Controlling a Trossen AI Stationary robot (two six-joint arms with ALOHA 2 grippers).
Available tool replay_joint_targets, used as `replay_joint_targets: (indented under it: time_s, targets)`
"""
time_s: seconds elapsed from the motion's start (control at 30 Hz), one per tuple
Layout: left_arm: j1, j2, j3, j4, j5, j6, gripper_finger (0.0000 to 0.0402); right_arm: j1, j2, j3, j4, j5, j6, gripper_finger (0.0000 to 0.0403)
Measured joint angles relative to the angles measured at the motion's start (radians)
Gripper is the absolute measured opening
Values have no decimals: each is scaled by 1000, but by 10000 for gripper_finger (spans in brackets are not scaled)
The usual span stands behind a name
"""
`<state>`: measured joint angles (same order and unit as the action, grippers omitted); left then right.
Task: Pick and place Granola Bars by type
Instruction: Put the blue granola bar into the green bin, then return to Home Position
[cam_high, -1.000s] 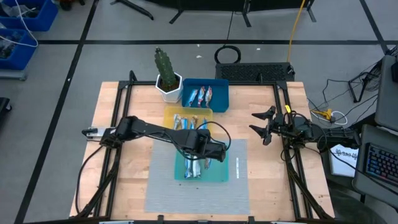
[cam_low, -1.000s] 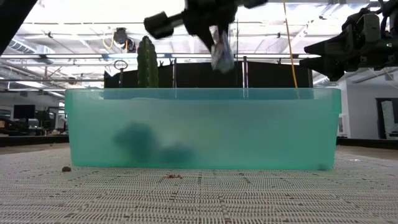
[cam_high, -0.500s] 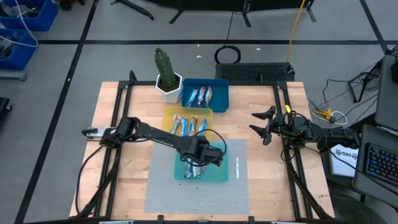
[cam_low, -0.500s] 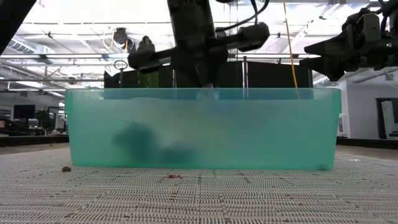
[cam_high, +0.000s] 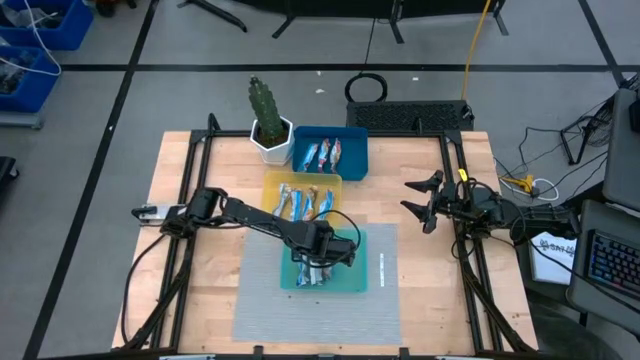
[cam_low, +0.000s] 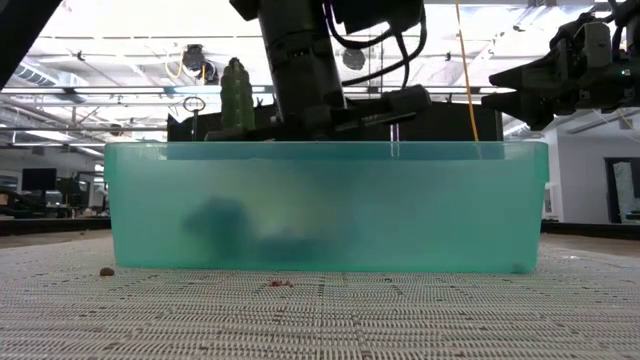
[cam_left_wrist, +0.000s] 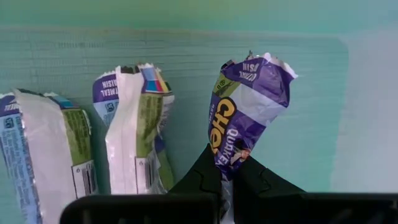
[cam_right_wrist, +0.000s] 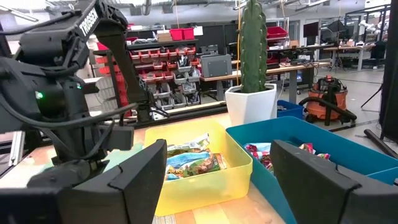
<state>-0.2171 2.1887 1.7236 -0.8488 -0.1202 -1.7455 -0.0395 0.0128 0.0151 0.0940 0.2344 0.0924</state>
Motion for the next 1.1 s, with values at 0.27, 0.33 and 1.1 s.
replay_joint_targets:
  time_s: [0.27,0.33,1.1]
  targets:
    - [5,0,-12,26,30,20,26,0,0,0,0,0,0,279]
    - [7,0,-12,33,42,26,53,0,0,0,0,0,0,279]
    - [-11,-81,-12,30,-10,268,307,0,0,0,0,0,0,279]
